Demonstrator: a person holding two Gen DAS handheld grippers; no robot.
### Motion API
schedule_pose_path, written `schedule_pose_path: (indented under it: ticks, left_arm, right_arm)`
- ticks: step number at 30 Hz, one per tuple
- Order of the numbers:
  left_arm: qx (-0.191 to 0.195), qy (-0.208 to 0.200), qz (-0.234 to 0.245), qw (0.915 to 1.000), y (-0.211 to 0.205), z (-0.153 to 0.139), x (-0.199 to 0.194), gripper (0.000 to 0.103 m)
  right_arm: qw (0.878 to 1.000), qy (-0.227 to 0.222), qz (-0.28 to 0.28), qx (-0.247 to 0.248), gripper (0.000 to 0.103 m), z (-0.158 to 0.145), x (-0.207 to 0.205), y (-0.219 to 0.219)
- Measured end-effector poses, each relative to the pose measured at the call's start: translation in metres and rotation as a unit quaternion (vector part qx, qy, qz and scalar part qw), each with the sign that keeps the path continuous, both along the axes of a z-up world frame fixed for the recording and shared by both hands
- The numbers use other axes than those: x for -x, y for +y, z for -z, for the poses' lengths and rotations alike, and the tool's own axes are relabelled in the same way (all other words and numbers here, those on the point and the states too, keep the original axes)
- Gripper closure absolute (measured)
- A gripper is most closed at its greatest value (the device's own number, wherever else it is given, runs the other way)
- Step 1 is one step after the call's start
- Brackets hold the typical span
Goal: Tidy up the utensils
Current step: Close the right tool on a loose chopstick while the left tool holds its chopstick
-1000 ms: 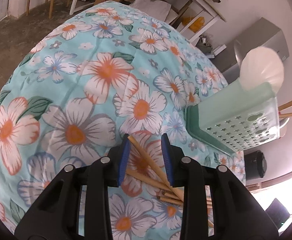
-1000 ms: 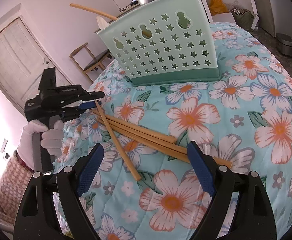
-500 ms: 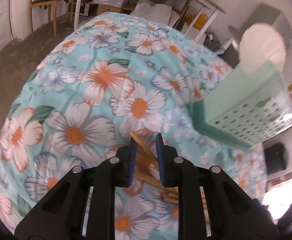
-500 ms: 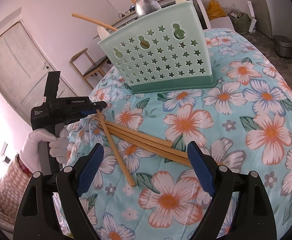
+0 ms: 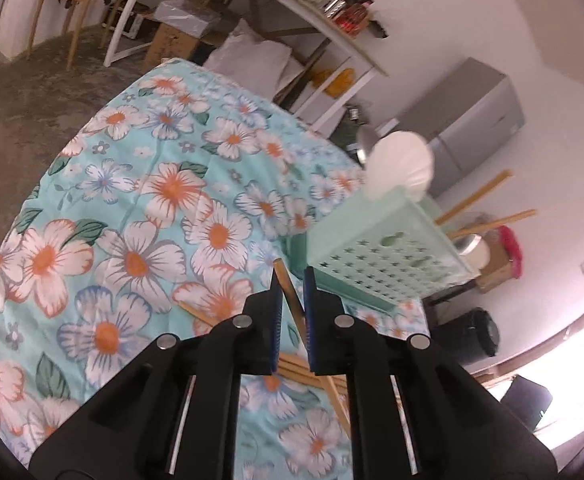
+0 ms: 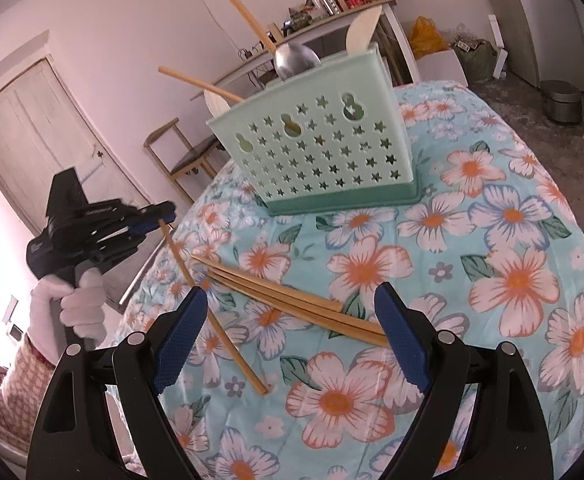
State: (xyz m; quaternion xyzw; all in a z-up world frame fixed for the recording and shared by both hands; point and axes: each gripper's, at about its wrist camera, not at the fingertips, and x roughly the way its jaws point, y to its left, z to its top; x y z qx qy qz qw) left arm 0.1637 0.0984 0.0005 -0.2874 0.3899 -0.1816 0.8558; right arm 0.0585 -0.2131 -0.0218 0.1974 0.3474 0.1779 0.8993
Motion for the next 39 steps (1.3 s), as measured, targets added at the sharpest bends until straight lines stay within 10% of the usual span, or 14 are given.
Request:
schedule_pose_path:
  ticks: [16,25,39]
  left_arm:
    - [0.020,0.043,-0.036,0.9982,0.048,0.043,0.046,0.091]
    - [-0.011,0.047,-0.048,0.9977,0.047,0.056,0.048,0.088]
    - [0.022,0.037,-0.061,0.9972,0.057,0.080,0.061,0.087]
  right_arm:
    - [1.000,-0.023,-0.006,0.006,0.021,-0.015,0.009,0.012]
    - [0.995,-0.035,-0.073,0.057,0.043,-0.030,-0.022,0.042]
    - [0.938,0.008,-0.300,0.176,0.078,-0.004,-0.122,0.179]
